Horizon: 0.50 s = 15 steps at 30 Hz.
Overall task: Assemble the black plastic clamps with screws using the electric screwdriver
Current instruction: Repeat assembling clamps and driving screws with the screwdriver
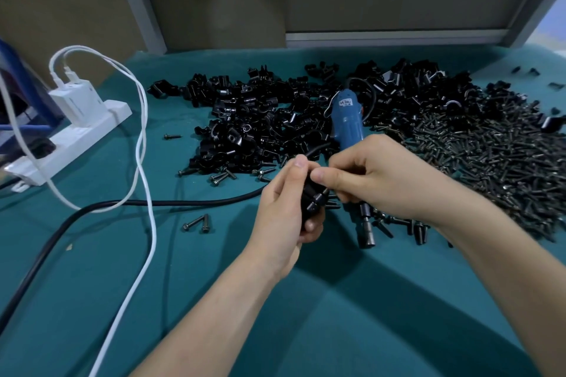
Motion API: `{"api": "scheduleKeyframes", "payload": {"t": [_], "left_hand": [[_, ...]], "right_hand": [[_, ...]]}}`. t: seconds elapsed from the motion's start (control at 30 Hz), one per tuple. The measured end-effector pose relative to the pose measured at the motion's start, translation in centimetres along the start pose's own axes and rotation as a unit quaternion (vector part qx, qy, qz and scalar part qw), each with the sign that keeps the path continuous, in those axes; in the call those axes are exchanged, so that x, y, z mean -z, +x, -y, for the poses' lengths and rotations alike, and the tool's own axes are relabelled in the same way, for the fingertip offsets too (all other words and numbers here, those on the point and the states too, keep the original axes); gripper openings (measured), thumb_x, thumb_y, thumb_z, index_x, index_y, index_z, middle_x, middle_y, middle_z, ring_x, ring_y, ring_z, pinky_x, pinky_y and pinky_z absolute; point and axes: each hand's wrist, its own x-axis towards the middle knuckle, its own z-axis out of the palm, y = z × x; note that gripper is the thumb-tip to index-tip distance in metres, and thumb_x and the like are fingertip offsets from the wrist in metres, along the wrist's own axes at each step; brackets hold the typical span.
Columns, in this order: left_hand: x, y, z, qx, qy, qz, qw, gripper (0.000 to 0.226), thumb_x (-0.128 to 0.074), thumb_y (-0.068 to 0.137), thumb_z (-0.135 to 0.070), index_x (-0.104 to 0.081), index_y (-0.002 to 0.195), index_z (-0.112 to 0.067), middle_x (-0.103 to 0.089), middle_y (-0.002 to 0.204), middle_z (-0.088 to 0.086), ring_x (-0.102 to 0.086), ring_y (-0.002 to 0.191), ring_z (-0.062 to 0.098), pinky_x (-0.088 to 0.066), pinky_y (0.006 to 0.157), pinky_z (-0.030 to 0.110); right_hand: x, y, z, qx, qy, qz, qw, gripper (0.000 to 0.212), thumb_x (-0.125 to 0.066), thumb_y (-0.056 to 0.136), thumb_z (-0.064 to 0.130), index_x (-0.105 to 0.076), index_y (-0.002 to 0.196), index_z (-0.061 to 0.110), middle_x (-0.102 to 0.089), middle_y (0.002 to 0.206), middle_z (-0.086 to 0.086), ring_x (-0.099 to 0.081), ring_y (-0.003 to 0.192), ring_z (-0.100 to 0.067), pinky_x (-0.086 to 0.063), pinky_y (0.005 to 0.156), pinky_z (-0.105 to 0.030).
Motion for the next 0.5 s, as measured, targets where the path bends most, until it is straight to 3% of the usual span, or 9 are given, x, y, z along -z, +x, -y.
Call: {"api": "scheduleKeyframes", "payload": {"t": [0.13, 0.23, 0.3, 0.4, 0.5], "left_hand": [[0.1, 0.1, 0.0, 0.085, -0.068, 0.014, 0.994, 0.041, -0.038, 0.098, -0.051, -0.057, 0.089, -0.015, -0.061, 0.073, 0.005, -0.030, 0.035, 0.006, -0.021, 0.032, 0.011], [0.2, 0.2, -0.2, 0.122, -0.121, 0.023, 0.985, 0.039, -0.036, 0.100, -0.048, -0.053, 0.088, -0.015, -0.059, 0.068, 0.002, -0.031, 0.034, 0.007, -0.022, 0.029, 0.011], [0.2, 0.1, -0.2, 0.136, -0.139, 0.028, 0.981, 0.041, -0.035, 0.100, -0.049, -0.054, 0.090, -0.013, -0.054, 0.064, 0.000, -0.032, 0.033, 0.007, -0.022, 0.027, 0.012], [0.0, 0.0, -0.4, 0.151, -0.144, 0.035, 0.977, 0.044, -0.034, 0.100, -0.051, -0.054, 0.093, -0.012, -0.052, 0.060, 0.000, -0.032, 0.033, 0.006, -0.022, 0.026, 0.012], [0.0, 0.0, -0.2, 0.169, -0.128, 0.009, 0.977, 0.043, -0.036, 0.098, -0.054, -0.052, 0.094, -0.014, -0.050, 0.056, -0.001, -0.028, 0.031, 0.005, -0.018, 0.029, 0.009]], "right_hand": [[0.7, 0.1, -0.4, -0.001, 0.042, 0.011, 0.999, 0.052, -0.060, 0.071, 0.060, -0.059, 0.053, 0.012, -0.054, 0.048, -0.007, -0.040, 0.041, -0.006, -0.031, 0.044, -0.015], [1.8, -0.1, -1.0, 0.017, 0.117, 0.027, 0.993, 0.029, -0.076, 0.066, 0.040, -0.067, 0.079, 0.015, -0.065, 0.069, 0.008, -0.055, 0.057, -0.001, -0.043, 0.055, -0.012], [1.9, -0.1, -1.3, 0.026, 0.110, 0.048, 0.992, 0.032, -0.078, 0.070, 0.027, -0.069, 0.099, 0.021, -0.067, 0.087, 0.019, -0.063, 0.073, -0.001, -0.049, 0.067, -0.014], [1.2, 0.2, -1.4, 0.043, 0.084, 0.055, 0.994, 0.033, -0.079, 0.073, 0.015, -0.072, 0.105, 0.021, -0.066, 0.101, 0.008, -0.065, 0.090, -0.015, -0.052, 0.085, -0.028], [1.0, 0.3, -1.4, 0.052, 0.094, 0.049, 0.993, 0.032, -0.080, 0.071, 0.013, -0.075, 0.102, 0.016, -0.067, 0.100, 0.002, -0.064, 0.092, -0.018, -0.051, 0.087, -0.030]]}}
